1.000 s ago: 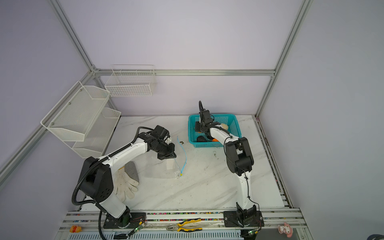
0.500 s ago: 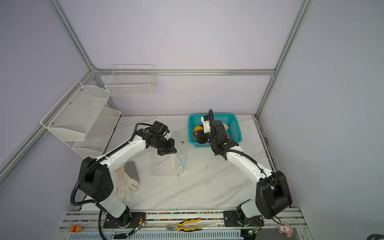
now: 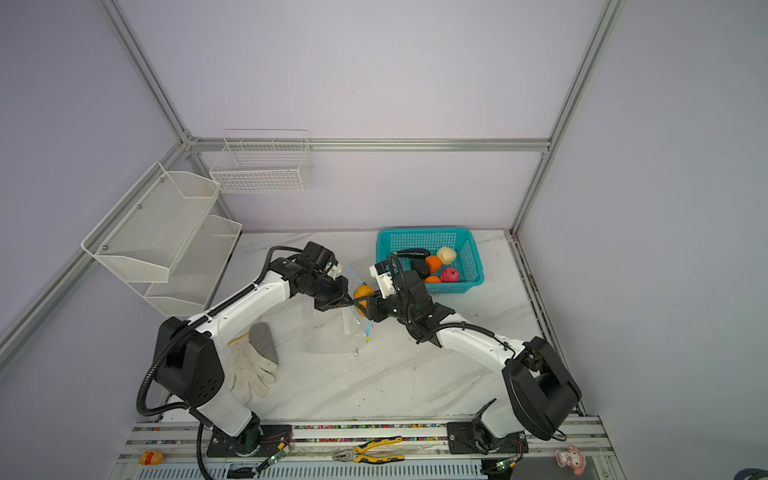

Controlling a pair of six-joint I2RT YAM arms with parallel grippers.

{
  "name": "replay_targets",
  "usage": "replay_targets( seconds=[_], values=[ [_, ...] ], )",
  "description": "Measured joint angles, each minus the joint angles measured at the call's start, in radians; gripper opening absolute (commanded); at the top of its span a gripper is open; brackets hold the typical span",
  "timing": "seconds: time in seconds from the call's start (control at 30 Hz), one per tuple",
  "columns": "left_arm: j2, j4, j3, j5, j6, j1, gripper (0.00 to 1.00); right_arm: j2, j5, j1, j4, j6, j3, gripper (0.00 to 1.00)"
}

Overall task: Place the food in the zip-top bag and seal the zipper
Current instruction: 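Carry the yellow mango with the right gripper toward the open bag mouth, then lower the mango into the bag and open the right gripper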

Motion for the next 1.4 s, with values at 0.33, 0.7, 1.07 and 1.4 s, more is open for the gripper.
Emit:
replay_targets(
  seconds=[0.33, 0.7, 1.07, 1.4],
  values=[
    [-0.056, 0.009, 0.0, 0.034, -0.026, 0.0, 0.0, 0.074, 0.024, 0.0, 0.041, 0.0, -0.029, 0.48],
    [-0.078, 0.045, -0.004, 0.074, -0.051, 0.0, 0.0, 0.118, 0.085, 0.006, 0.007, -0.014, 0.061, 0.59],
    [-0.095, 0.071, -0.019, 0.095, -0.052, 0.0, 0.0, 0.131, 0.137, 0.011, -0.075, -0.021, 0.083, 0.78],
    [-0.097, 0.102, -0.071, 0.103, -0.07, 0.009, 0.0, 0.075, 0.179, 0.011, -0.152, -0.021, 0.104, 0.78]
  ],
)
